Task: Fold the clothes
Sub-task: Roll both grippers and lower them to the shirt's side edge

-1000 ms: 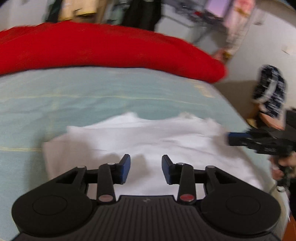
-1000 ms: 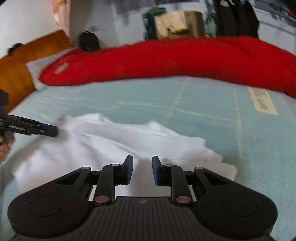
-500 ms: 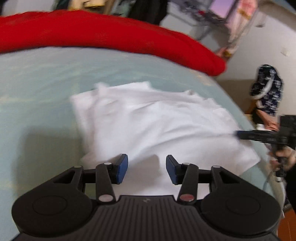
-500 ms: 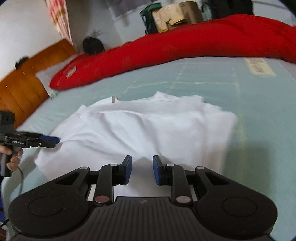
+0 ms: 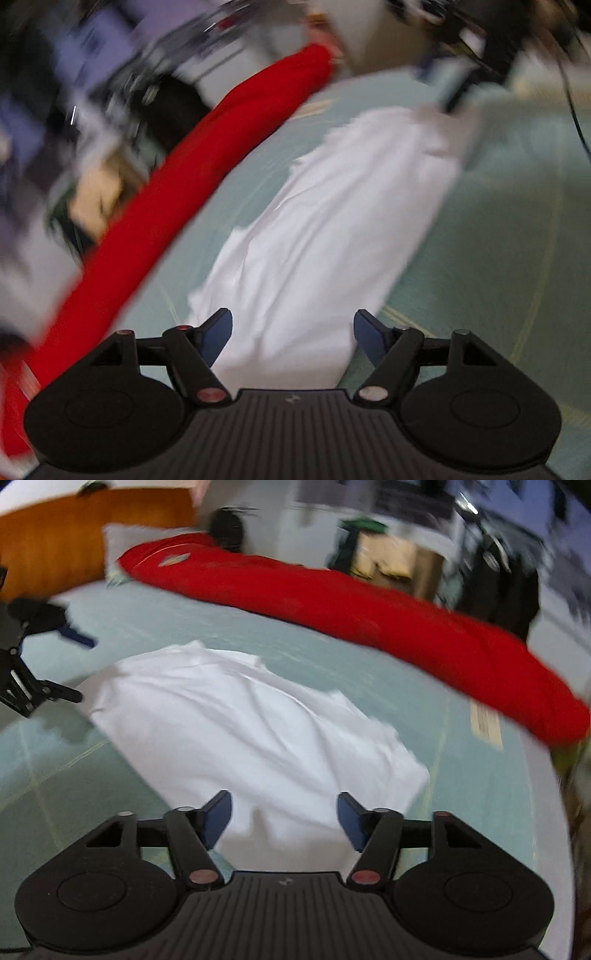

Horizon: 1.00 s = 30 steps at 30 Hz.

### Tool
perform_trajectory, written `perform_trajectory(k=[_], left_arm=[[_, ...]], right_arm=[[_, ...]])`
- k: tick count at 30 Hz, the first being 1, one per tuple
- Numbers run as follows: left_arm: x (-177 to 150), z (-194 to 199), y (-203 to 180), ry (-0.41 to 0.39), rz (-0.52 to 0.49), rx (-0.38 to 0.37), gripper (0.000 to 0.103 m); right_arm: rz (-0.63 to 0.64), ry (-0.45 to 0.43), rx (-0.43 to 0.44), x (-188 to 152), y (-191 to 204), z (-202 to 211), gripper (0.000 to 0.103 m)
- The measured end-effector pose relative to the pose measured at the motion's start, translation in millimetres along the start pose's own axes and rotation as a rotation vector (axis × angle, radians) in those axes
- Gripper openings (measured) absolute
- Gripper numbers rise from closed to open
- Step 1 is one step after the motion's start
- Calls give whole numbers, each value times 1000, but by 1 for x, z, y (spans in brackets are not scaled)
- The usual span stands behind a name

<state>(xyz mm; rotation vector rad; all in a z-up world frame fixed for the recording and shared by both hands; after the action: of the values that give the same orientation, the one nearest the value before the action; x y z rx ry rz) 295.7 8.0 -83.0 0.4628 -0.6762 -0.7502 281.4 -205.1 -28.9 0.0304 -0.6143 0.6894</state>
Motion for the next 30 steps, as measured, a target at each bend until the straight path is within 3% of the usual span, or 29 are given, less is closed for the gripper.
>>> perform_trajectory(k=[3, 7, 10, 17, 20, 23, 30], left_arm=[[10, -7, -32, 12, -143, 48, 74], [13, -23, -56, 28, -296, 178, 75], [20, -38, -62, 29, -320, 201, 74], [41, -54, -59, -16, -291, 183, 75], [49, -61, -56, -34, -270, 172, 75], [34, -59, -43, -29, -235, 182, 75], [-14, -63, -7, 49, -182, 269, 76]], right_arm=[[118, 7, -56, 12, 32, -9, 75], [341, 38, -187, 12, 79, -33, 75], [453, 38, -244, 12, 101, -52, 78], [525, -6, -258, 44, 122, -81, 84], [519, -24, -241, 51, 119, -90, 91], [476, -22, -259, 46, 101, -92, 94], [420, 34, -412, 7, 23, -90, 96]])
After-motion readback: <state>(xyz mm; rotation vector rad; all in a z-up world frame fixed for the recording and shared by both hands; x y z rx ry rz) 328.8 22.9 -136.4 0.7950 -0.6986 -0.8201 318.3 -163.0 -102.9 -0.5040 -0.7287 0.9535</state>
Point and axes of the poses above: each gripper's, at about its wrist camera, not at the fingertips, and z roughly against the way its jaws point, y to its left, x to its top, the point moved 7 cm from there along -z, roughly the way its jaws point, and after that the axes turned 15 degrees about y, right-handed, at the moved point
